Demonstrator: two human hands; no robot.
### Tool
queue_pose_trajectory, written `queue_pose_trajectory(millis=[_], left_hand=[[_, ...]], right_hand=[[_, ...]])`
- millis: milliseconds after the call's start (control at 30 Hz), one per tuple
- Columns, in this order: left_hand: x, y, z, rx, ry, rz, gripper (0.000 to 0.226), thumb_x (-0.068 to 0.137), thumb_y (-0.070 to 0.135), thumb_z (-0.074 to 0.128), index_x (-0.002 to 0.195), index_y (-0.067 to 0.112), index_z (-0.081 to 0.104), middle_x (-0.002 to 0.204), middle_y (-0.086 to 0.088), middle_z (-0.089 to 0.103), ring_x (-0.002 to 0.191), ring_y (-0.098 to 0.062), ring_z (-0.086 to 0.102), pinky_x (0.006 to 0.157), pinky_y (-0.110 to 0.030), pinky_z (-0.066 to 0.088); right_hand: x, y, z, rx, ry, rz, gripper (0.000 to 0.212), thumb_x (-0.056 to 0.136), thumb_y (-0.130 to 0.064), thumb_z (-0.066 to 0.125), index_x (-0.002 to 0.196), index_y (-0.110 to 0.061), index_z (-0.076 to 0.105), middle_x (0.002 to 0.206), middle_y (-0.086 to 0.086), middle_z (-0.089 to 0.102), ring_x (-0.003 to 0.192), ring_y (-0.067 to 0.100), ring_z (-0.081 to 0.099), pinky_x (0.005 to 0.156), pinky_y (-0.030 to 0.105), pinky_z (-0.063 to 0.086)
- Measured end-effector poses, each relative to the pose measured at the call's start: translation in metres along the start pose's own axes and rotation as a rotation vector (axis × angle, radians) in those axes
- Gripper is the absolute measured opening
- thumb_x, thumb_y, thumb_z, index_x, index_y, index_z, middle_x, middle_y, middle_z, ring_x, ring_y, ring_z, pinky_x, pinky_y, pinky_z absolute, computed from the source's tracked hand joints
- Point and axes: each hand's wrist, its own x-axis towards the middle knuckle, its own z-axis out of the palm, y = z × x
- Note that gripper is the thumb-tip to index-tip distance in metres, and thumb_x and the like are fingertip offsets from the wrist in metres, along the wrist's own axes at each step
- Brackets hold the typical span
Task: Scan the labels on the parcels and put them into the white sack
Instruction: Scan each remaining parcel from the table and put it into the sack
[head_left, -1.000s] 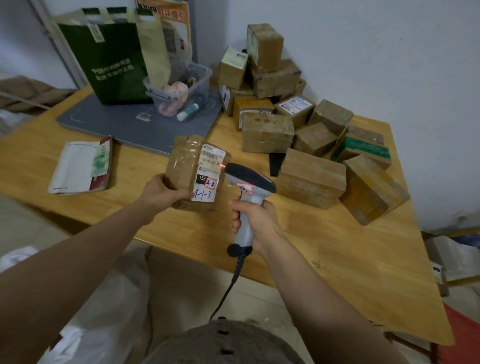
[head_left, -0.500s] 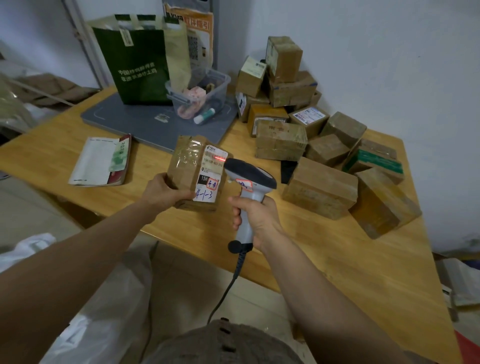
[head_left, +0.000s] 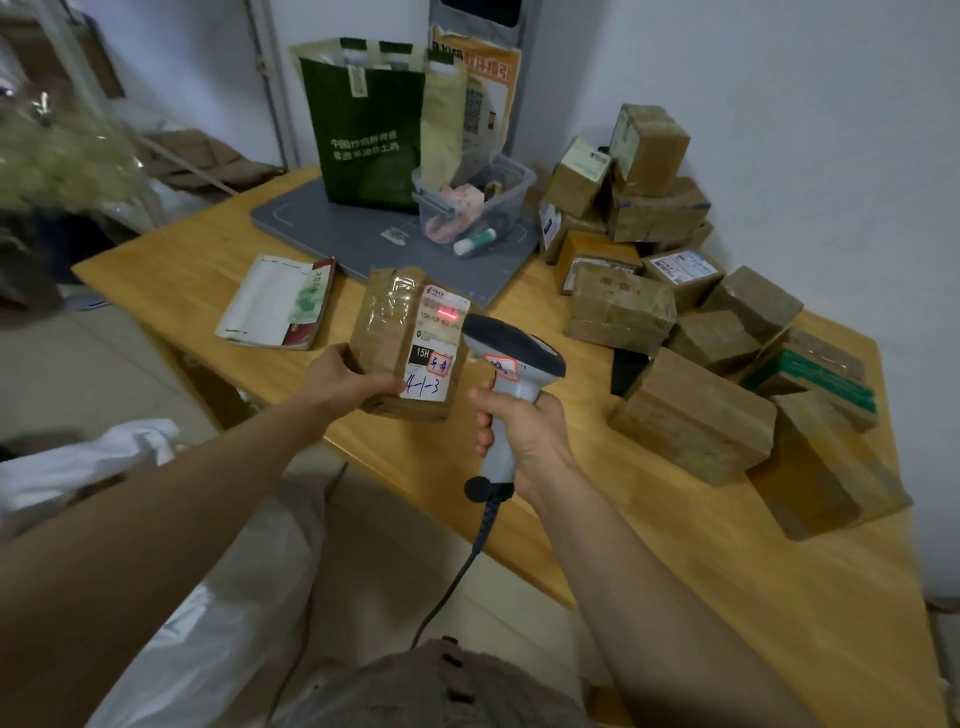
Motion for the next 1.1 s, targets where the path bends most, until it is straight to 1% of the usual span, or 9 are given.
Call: queue_pose_trajectory(millis=[133,300,467,533,633,800,900,967,1100], left_hand=[[-0.014,-0.019,-0.028,-0.218,0.085,-0.088,0.059,0.069,0.024,0.083,0.118,0.013,0.053,0.105,-0.001,0.064,0.092,-0.015,0.063,0.067,-0.024,0.052],[-0.047,-0.07,-0.091,-0.531,0.383,-0.282,0.042,0.079,0.042,0.071,0.11,0.014,0.062,0.096,-0.004,0.068,0.084,-0.017,0.063,0.067,-0.029,0.051],[-0.1,-0.143,-0.155,-0.647,0.591,-0.367,0.064,0.081,0.062,0.057,0.13,0.019,0.055,0.118,-0.012,0.064,0.107,-0.034,0.062,0.092,-0.05,0.051],[-0.118,-0.166,-0.173,-0.698,0.655,-0.412,0.066,0.084,0.062,0.054,0.135,0.021,0.048,0.124,-0.013,0.061,0.108,-0.035,0.061,0.087,-0.05,0.053],[-0.137,-0.193,-0.196,-0.804,0.732,-0.536,0.056,0.088,0.052,0.054,0.133,0.018,0.045,0.117,-0.011,0.059,0.095,-0.028,0.061,0.056,-0.035,0.054],[-0.142,-0.212,-0.22,-0.799,0.627,-0.581,0.037,0.097,0.039,0.048,0.127,0.017,0.047,0.103,-0.012,0.063,0.087,-0.03,0.063,0.046,-0.036,0.055],[-0.129,-0.212,-0.219,-0.825,0.564,-0.518,0.049,0.098,0.035,0.05,0.141,0.014,0.041,0.131,-0.015,0.057,0.113,-0.037,0.058,0.082,-0.05,0.054],[-0.117,-0.206,-0.211,-0.752,0.576,-0.572,0.055,0.094,0.038,0.056,0.14,0.013,0.041,0.132,-0.012,0.054,0.118,-0.035,0.053,0.099,-0.052,0.045],[-0.091,-0.168,-0.179,-0.328,0.653,-0.479,0.046,0.089,0.041,0.06,0.127,0.017,0.052,0.107,-0.011,0.061,0.093,-0.03,0.061,0.074,-0.038,0.053]], right_hand=[[0.003,0.005,0.024,-0.021,-0.08,0.008,0.019,0.081,-0.003,0.071,0.066,-0.01,0.06,0.05,0.002,0.055,0.039,0.013,0.046,0.042,0.023,0.042],[0.004,0.025,0.074,-0.095,-0.228,0.081,0.017,0.081,-0.001,0.07,0.069,-0.008,0.061,0.05,0.004,0.054,0.039,0.016,0.044,0.043,0.024,0.04],[-0.003,0.058,0.13,-0.22,-0.376,0.155,0.01,0.079,-0.001,0.069,0.074,-0.006,0.062,0.053,0.006,0.054,0.041,0.017,0.045,0.044,0.025,0.04],[-0.005,0.07,0.149,-0.254,-0.41,0.185,0.011,0.078,-0.001,0.07,0.072,-0.006,0.061,0.052,0.006,0.054,0.04,0.016,0.045,0.043,0.025,0.04],[-0.011,0.086,0.172,-0.308,-0.452,0.23,0.009,0.078,-0.002,0.07,0.078,-0.006,0.062,0.051,0.004,0.056,0.039,0.015,0.046,0.043,0.025,0.041],[-0.014,0.098,0.193,-0.341,-0.452,0.252,0.01,0.077,-0.003,0.072,0.082,-0.006,0.064,0.05,0.003,0.057,0.038,0.013,0.047,0.041,0.024,0.043],[-0.011,0.098,0.193,-0.347,-0.44,0.248,0.011,0.077,-0.004,0.073,0.084,-0.008,0.065,0.05,0.002,0.057,0.039,0.013,0.048,0.042,0.024,0.043],[-0.007,0.098,0.19,-0.334,-0.421,0.245,0.011,0.077,-0.002,0.072,0.084,-0.008,0.065,0.05,0.002,0.056,0.039,0.013,0.047,0.042,0.024,0.042],[0.0,0.096,0.179,-0.297,-0.341,0.241,0.009,0.078,0.002,0.069,0.079,-0.006,0.064,0.05,0.004,0.054,0.038,0.015,0.045,0.041,0.024,0.041]])
